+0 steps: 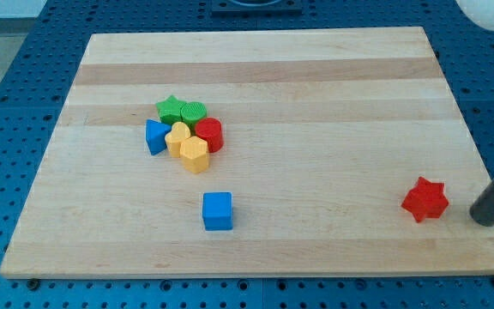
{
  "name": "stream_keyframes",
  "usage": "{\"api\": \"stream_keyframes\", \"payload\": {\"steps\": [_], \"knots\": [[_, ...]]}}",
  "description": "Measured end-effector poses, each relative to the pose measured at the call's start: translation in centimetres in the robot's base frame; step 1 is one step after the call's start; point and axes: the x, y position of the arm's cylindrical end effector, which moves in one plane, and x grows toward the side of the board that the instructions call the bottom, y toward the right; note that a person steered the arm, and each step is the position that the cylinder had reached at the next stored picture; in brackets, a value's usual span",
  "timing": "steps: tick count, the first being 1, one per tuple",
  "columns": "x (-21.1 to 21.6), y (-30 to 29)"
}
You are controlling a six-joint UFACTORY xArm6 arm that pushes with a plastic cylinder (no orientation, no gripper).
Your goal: Move the red star to the top right of cube
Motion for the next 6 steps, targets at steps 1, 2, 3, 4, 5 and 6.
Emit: {"api": "stream_keyframes", "payload": {"steps": [1, 2, 3, 4, 5, 6], "knots": [[-0.1, -0.3], [-0.6, -1.9], [-0.7, -3.8], [-1.1, -5.7], [-2.8, -7.7], [-4.0, -10.1]]}}
